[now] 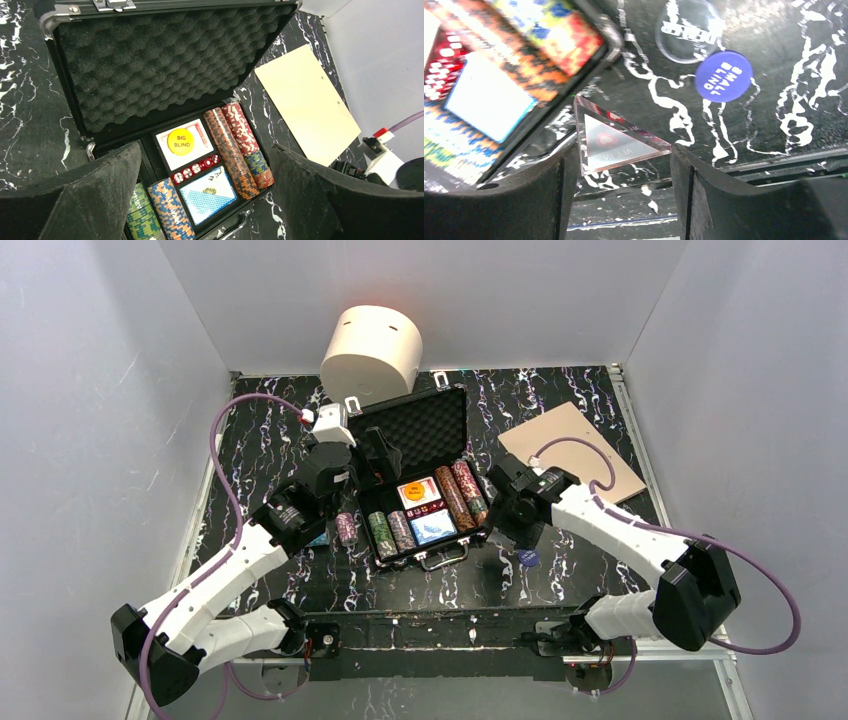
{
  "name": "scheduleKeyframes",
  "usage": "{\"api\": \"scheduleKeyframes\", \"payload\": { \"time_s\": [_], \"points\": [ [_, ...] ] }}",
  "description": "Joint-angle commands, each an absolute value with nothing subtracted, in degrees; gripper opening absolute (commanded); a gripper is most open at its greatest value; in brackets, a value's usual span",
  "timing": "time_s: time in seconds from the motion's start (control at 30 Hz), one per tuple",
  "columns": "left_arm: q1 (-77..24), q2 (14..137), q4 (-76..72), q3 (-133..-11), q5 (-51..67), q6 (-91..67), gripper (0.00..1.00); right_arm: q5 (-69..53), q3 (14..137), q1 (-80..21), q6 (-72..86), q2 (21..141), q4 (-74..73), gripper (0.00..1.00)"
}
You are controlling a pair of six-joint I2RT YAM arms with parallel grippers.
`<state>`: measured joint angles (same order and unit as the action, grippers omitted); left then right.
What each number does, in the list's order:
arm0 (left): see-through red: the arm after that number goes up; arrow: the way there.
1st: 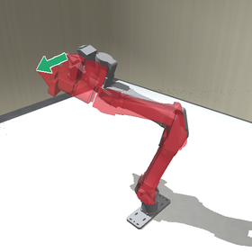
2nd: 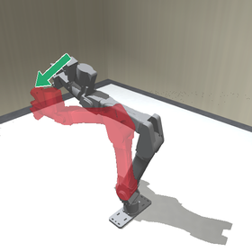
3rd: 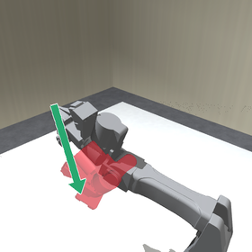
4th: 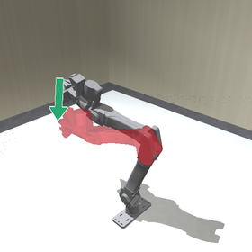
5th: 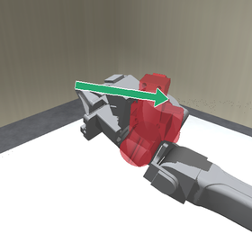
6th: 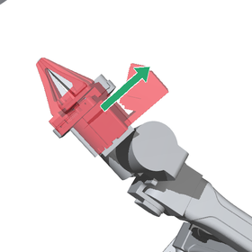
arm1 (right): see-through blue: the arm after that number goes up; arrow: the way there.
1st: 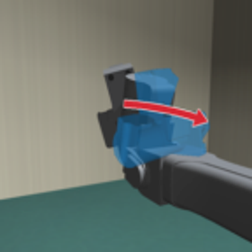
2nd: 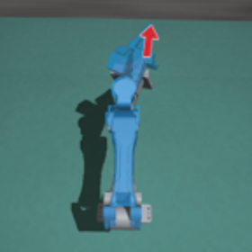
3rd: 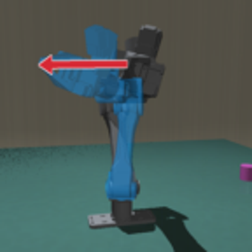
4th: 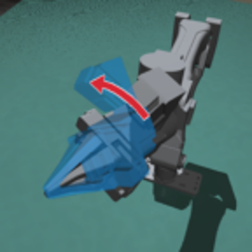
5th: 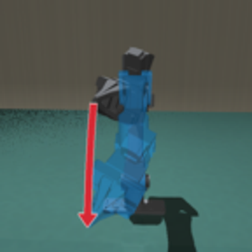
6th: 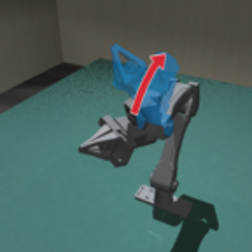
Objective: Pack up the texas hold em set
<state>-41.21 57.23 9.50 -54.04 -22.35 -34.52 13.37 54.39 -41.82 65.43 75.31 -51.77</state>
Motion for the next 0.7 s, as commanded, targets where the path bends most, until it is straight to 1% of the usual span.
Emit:
{"api": "scheduleKeyframes", "payload": {
  "time_s": [0.0, 0.2, 0.3, 0.47, 0.67],
  "points": [
    [-41.11, 56.00, 9.62, -57.27, -25.45, -31.71, 0.98, 11.96, 62.46, -42.28, 60.03, 77.49, -50.82, 0.54],
    [-41.10, 55.09, 11.52, -63.31, -28.86, -27.52, 0.98, 11.68, 78.06, -46.67, 49.94, 90.75, -50.19, 0.57],
    [-41.11, 54.57, 11.77, -65.93, -30.28, -25.09, 0.98, 11.47, 83.45, -48.92, 45.79, 97.14, -50.53, 0.58],
    [-41.06, 53.83, 12.37, -68.55, -31.48, -21.60, 0.98, 9.35, 89.12, -50.53, 39.82, 105.60, -51.05, 0.59],
    [-41.12, 51.06, 11.25, -67.44, -34.53, -20.48, 0.98, 8.16, 94.16, -51.35, 34.33, 111.53, -52.70, 0.60]
  ]
}}
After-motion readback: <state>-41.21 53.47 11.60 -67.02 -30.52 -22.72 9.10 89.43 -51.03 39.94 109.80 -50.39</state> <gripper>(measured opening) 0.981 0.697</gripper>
